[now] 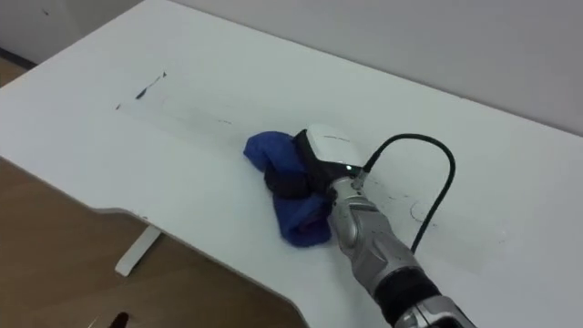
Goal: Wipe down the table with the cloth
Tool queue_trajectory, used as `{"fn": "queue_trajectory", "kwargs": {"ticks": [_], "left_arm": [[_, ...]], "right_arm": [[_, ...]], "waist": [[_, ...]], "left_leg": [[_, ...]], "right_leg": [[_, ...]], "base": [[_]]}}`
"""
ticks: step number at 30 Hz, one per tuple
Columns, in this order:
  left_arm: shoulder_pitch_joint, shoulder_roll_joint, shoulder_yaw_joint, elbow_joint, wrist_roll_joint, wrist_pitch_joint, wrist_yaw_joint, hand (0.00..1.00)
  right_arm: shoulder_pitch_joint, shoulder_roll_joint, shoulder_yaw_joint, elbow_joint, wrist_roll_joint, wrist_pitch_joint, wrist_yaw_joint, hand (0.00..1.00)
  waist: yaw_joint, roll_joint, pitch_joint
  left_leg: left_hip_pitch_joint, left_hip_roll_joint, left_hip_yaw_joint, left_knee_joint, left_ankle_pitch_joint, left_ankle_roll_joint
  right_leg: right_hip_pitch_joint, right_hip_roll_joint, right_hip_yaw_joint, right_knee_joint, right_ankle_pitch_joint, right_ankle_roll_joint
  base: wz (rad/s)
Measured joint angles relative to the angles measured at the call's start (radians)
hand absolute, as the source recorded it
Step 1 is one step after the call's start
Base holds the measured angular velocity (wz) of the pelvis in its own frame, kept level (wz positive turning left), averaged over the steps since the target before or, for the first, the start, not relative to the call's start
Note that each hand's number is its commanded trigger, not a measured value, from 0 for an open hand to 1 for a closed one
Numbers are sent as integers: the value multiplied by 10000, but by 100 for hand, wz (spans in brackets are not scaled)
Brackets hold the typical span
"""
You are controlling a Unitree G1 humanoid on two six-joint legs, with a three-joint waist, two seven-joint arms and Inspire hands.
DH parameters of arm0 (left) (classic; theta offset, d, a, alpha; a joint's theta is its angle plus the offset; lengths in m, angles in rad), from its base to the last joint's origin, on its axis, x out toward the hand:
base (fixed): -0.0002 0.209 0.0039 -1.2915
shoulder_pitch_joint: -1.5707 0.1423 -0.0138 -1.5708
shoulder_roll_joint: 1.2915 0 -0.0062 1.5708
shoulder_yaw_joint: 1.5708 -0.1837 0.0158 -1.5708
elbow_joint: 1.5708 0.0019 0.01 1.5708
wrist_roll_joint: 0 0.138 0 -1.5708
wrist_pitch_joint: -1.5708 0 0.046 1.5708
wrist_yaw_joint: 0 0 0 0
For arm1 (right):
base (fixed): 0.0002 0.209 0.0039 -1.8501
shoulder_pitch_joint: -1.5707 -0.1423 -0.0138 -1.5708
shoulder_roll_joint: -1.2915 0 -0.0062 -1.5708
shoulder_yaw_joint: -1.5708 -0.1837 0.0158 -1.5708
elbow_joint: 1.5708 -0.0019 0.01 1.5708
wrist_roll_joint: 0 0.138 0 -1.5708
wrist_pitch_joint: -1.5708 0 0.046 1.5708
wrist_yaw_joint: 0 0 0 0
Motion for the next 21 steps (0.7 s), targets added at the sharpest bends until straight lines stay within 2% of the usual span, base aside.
{"fn": "queue_trajectory", "kwargs": {"ticks": [3,6,8,12,14,15,16,18,21], "left_arm": [[-30,-20,-13,-2,-41,1,76,0],[48,-35,-4,-57,-24,2,73,0],[112,-31,61,-127,22,5,79,0],[507,-7,554,-504,72,-127,109,0],[710,20,875,-476,81,-190,152,0],[935,71,990,-458,80,-253,178,0],[1040,126,1144,-471,109,-262,189,0],[1182,140,1444,-469,238,-264,234,0],[1193,153,1622,-475,189,-291,192,0]], "right_arm": [[99,0,-119,-4,-2,-107,-21,100],[386,-3,-467,-8,69,-258,-90,100],[608,-19,-768,-12,218,-418,-131,100],[1532,-70,-2098,36,424,-837,-394,100],[2048,-285,-2765,45,549,-1048,-673,100],[2387,-562,-3147,44,712,-1191,-883,100],[2739,-890,-3504,76,822,-1286,-1092,100],[3100,-1347,-4101,336,900,-1327,-1294,100],[3376,-1944,-5049,1037,1168,-1327,-1537,100]], "waist": [[-129,1,-12],[-266,59,-100],[-460,73,-128],[-1047,58,-166],[-1335,62,-197],[-1561,58,-216],[-1763,20,-270],[-2048,-23,-318],[-2279,-29,-333]], "left_leg": [[2,-14,25,4,6,11],[12,-36,30,28,11,21],[47,-43,55,28,32,44],[300,-72,132,-41,44,71],[386,-67,269,-31,19,110],[426,-61,363,-27,5,132],[447,-66,415,-25,-13,160],[446,-60,453,-4,-29,181],[497,-27,566,71,-75,132]], "right_leg": [[-11,-17,55,7,0,0],[-11,-39,73,16,0,0],[28,-57,63,13,-1,2],[211,-112,162,16,0,29],[253,-141,177,15,1,59],[267,-165,181,20,14,82],[276,-182,176,20,25,100],[302,-187,229,23,35,116],[305,-181,477,27,35,118]], "base": [[-1],[-1],[0],[-5],[-20],[-23],[-17],[-12],[-16]]}}
